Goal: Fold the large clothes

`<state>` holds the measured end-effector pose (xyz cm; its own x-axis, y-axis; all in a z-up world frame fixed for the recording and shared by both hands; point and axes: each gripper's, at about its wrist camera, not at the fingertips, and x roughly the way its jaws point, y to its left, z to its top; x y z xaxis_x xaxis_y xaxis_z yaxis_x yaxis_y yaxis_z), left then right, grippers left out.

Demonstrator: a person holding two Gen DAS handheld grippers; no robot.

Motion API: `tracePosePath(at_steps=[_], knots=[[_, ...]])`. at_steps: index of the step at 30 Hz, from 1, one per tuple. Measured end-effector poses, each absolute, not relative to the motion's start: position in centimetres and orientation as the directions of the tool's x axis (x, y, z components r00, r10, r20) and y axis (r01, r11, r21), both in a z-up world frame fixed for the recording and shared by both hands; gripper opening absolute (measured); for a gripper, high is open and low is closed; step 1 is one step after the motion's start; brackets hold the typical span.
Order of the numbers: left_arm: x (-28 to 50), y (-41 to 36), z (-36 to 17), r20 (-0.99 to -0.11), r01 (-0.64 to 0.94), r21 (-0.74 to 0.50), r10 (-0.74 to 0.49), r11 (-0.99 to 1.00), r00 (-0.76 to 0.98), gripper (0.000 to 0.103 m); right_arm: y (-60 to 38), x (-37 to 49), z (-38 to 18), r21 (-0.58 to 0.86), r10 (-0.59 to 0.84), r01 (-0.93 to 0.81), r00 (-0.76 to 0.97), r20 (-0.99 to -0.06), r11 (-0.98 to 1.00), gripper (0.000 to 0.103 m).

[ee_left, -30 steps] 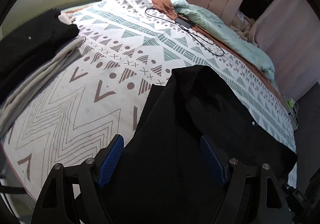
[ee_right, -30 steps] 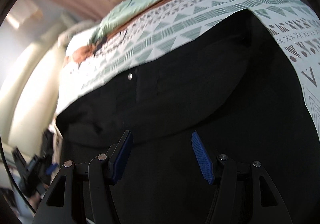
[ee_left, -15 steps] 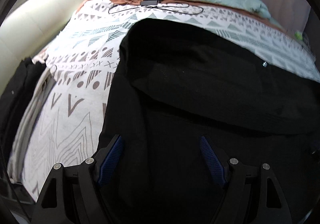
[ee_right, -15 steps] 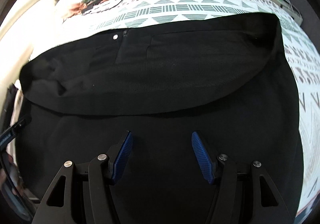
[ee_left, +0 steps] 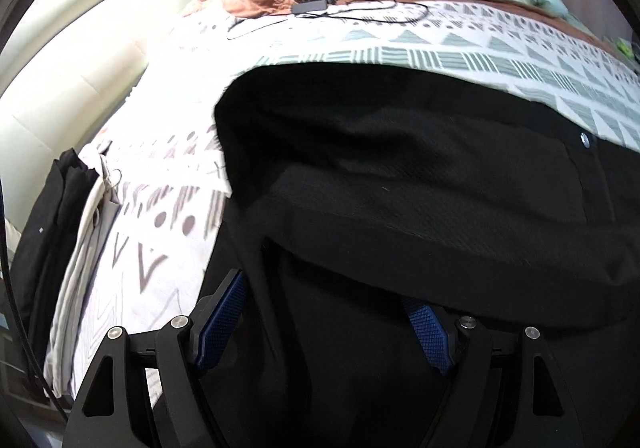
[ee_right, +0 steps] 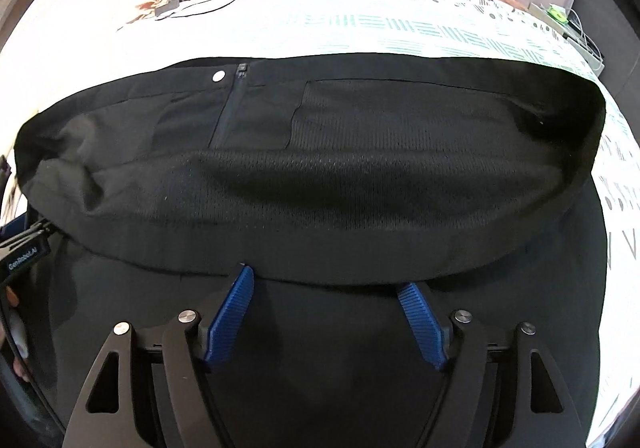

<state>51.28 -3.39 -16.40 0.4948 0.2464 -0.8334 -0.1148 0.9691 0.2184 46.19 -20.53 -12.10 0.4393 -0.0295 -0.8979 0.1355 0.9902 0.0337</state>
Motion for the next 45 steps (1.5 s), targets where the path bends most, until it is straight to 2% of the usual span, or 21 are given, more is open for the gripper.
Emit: tracePosePath(at_steps=[8, 13, 21, 27, 35, 41, 43, 45], knots=[[51.1, 0.1, -16.1, -0.855, -0.171, 0.136, 0.203, 0.976, 0.478, 0.079, -20.9, 48.5, -11.4, 0.035, -0.036, 0.144, 0.461, -0.887, 0.989, 0.074], [50.5, 3.7, -15.1, -0.837, -0.264, 0.123, 0.243, 0.957, 0.490, 0.079, -21.8, 48.0, -10.4, 0.089, -0.004, 0.161, 0.502, -0.865, 0.983, 0.074], [48.8, 9.1, -15.7, -0.851, -0.362, 0.133, 0.294, 0.923, 0.436, 0.079, -22.7, 44.4, -7.8, 0.247, 0.111, 0.150, 0.599, -0.793, 0.957, 0.074], [46.3, 12.2, -16.0, -0.851, -0.420, 0.162, 0.341, 0.893, 0.399, 0.079, -19.3, 41.8, -6.6, 0.304, 0.229, 0.021, 0.609, -0.759, 0.952, 0.074], [43.9, 12.9, -12.8, -0.816, -0.460, 0.032, 0.289, 0.887, 0.500, 0.078, -15.0, 42.5, -8.5, 0.291, 0.285, -0.063, 0.474, -0.833, 0.955, 0.074], [44.5, 11.5, -12.2, -0.803, -0.405, -0.010, 0.234, 0.914, 0.548, 0.078, -13.8, 43.4, -10.4, 0.220, 0.228, -0.067, 0.408, -0.884, 0.973, 0.070], [44.6, 10.9, -12.1, -0.802, -0.387, -0.014, 0.221, 0.922, 0.555, 0.078, -13.7, 44.0, -11.2, 0.175, 0.179, -0.049, 0.402, -0.898, 0.983, 0.061], [44.7, 10.6, -12.0, -0.800, -0.370, -0.019, 0.208, 0.929, 0.563, 0.078, -13.9, 44.9, -11.8, 0.127, 0.119, -0.007, 0.412, -0.903, 0.992, 0.049]])
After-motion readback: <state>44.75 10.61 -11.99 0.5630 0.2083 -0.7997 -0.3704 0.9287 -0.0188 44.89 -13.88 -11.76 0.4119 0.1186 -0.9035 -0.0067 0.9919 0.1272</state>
